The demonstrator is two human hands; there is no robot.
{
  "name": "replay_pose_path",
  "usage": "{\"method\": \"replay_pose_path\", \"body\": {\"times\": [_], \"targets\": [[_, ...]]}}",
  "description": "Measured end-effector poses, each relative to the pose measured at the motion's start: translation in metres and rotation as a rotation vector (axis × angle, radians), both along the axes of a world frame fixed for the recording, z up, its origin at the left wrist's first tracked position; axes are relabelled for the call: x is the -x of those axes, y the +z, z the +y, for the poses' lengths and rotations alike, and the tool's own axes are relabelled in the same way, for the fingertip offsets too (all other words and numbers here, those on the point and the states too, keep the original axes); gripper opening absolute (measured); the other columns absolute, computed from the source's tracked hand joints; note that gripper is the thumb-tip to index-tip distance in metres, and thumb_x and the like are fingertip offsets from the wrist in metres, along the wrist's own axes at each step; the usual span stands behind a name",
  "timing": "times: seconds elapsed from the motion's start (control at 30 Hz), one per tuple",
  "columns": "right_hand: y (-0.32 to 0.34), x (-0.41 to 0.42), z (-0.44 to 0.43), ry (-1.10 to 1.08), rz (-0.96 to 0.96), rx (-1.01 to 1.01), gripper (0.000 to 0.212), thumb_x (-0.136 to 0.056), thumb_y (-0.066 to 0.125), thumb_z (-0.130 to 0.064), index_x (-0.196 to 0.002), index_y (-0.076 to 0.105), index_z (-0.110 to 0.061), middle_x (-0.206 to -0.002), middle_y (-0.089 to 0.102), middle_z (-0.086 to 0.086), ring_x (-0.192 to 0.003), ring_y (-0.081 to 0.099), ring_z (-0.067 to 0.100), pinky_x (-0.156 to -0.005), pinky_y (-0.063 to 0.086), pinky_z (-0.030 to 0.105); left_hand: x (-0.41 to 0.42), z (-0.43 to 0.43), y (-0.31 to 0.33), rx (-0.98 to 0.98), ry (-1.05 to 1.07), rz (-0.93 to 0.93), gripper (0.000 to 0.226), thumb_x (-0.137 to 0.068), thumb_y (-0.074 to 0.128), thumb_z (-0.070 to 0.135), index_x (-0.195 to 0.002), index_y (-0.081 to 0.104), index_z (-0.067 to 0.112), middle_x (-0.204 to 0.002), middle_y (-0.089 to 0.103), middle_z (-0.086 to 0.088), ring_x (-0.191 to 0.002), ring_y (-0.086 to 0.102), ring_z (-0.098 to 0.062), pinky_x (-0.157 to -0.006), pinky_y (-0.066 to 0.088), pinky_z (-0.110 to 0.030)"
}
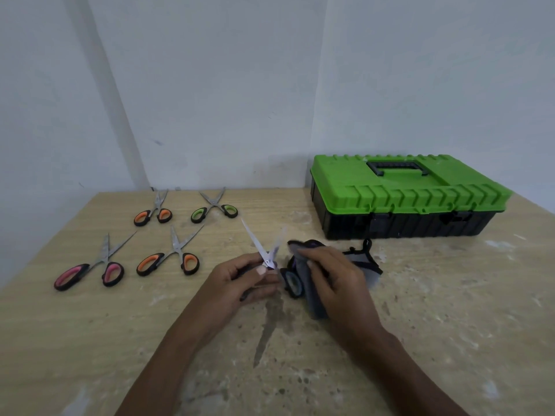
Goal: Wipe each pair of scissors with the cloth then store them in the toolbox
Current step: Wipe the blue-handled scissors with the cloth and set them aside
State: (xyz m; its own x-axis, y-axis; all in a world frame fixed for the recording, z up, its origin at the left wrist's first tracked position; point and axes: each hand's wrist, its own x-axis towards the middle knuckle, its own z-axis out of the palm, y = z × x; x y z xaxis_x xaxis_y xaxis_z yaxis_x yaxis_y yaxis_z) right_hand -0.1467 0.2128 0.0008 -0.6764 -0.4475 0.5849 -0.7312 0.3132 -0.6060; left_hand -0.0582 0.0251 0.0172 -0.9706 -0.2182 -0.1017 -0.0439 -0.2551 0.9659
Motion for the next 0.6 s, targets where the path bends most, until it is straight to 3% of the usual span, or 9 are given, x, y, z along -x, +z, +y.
{"method": "replay_pose_path", "body": {"times": [0.1,0.2,0.3,0.4,0.6], "targets": [[-0.008,-0.004,-0.010,0.075,0.023,-0.101,0.030,-0.099,0.054,-0.012,-0.125,0.069,-0.016,-0.118,0.065,-0.006,-0.109,0.058,0.003,-0.092,0.046,0.018,0.004,0.005,-0.001,-0.210,0.049,-0.034,0.029,-0.104,0.049,0.014,-0.119,0.068,-0.002,-0.117,0.074,-0.021,-0.109,0.072,-0.036,-0.087,0.063,-0.039],[-0.011,-0.004,-0.014,0.068,0.013,-0.101,0.032,-0.098,0.054,-0.017,-0.127,0.067,-0.015,-0.119,0.065,-0.005,-0.110,0.058,0.006,-0.095,0.046,0.018,0.009,0.009,-0.002,-0.332,0.093,-0.062,0.028,-0.104,0.046,0.009,-0.114,0.069,-0.002,-0.112,0.074,-0.025,-0.099,0.075,-0.035,-0.077,0.065,-0.038],[-0.012,-0.008,-0.016,0.065,0.023,-0.104,0.031,-0.099,0.058,-0.015,-0.129,0.066,-0.016,-0.121,0.063,-0.006,-0.111,0.057,0.004,-0.097,0.044,0.017,0.013,0.014,-0.007,-0.263,0.110,-0.062,0.027,-0.098,0.050,-0.005,-0.108,0.074,0.004,-0.105,0.077,-0.019,-0.089,0.077,-0.028,-0.076,0.065,-0.033],[-0.011,-0.012,-0.018,0.075,0.020,-0.108,0.033,-0.100,0.056,-0.018,-0.133,0.063,-0.017,-0.125,0.061,-0.006,-0.114,0.055,0.004,-0.098,0.045,0.019,0.012,0.017,-0.011,-0.151,0.108,-0.015,0.026,-0.091,0.061,0.002,-0.102,0.080,0.014,-0.111,0.077,-0.014,-0.100,0.075,-0.023,-0.081,0.063,-0.029],[-0.004,-0.016,-0.019,0.094,0.027,-0.015,0.032,-0.099,0.060,-0.010,-0.131,0.065,-0.015,-0.120,0.064,-0.008,-0.111,0.058,0.000,-0.093,0.044,0.013,0.010,0.019,-0.015,-0.095,0.133,-0.013,0.027,-0.092,0.067,0.017,-0.117,0.071,0.007,-0.109,0.077,-0.016,-0.107,0.073,-0.031,-0.098,0.054,-0.046]]}}
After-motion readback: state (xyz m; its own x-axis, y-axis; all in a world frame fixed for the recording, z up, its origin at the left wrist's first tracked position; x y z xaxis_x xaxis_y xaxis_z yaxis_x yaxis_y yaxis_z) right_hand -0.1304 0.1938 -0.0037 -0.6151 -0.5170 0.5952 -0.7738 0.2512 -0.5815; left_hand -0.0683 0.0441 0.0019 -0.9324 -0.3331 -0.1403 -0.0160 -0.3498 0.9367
